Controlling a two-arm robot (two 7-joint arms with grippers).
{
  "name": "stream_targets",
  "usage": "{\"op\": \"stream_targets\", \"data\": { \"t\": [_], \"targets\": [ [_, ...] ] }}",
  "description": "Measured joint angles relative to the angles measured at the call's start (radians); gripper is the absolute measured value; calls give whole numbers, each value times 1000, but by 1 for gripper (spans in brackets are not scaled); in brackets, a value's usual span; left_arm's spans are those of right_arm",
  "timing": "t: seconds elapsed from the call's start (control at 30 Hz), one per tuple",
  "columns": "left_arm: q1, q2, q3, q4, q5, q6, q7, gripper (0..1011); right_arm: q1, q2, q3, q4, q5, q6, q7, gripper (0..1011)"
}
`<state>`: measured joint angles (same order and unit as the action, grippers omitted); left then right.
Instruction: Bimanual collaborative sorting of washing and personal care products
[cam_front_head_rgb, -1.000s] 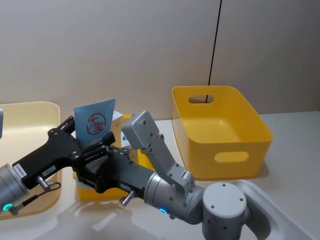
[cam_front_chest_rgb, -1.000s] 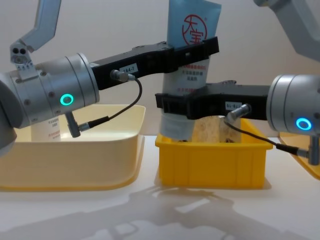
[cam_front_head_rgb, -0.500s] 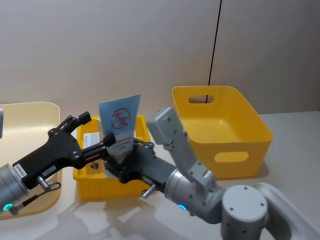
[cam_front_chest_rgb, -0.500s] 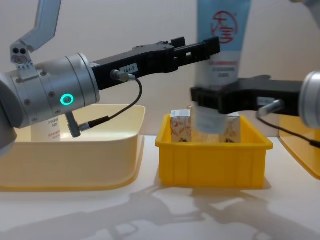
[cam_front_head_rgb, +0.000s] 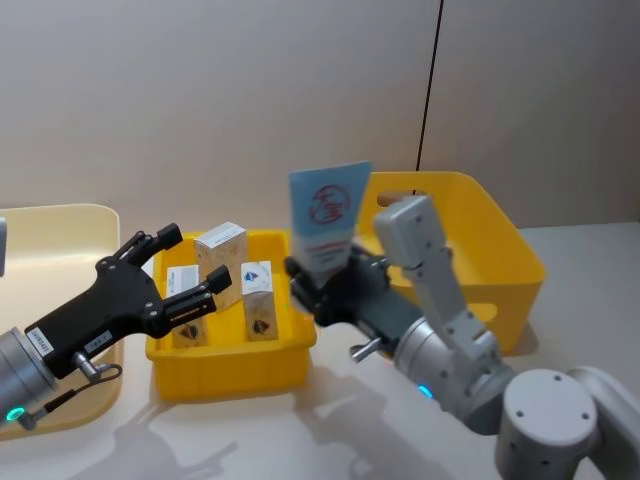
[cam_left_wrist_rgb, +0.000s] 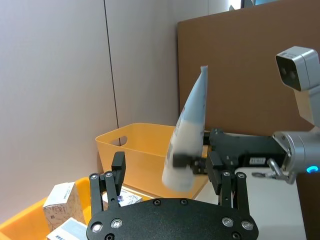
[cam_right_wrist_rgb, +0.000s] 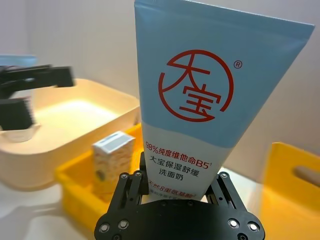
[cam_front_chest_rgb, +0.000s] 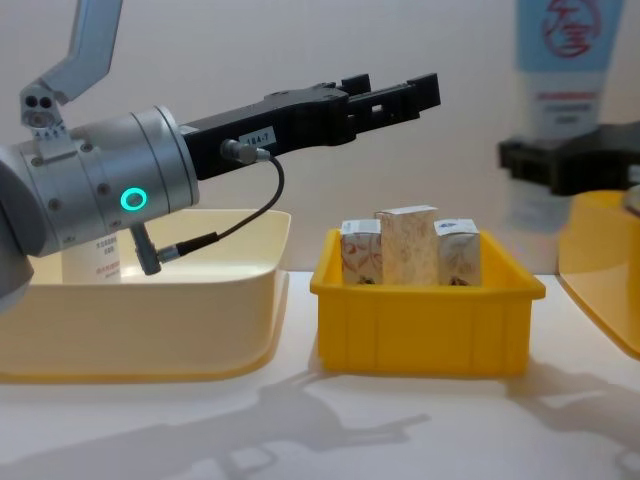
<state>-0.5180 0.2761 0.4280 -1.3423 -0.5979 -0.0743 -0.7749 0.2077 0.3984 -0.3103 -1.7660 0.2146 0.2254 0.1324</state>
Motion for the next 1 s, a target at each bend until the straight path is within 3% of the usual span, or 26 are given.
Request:
{"op": "stream_targets", "data": {
  "t": [0.3,0.63,0.83,1.0],
  "targets": [
    [0,0,0,0,0,0,0,999,-15,3,69,1,-28,-77,-61,505],
    [0,0,0,0,0,0,0,999,8,-12,148,59,-64,-195,-140,505],
    [0,0,0,0,0,0,0,1000,25,-24,182,93,-83,-211,-183,505],
    [0,0,0,0,0,0,0,1000,36,-33,198,113,-98,-192,-210,505]
  ]
}}
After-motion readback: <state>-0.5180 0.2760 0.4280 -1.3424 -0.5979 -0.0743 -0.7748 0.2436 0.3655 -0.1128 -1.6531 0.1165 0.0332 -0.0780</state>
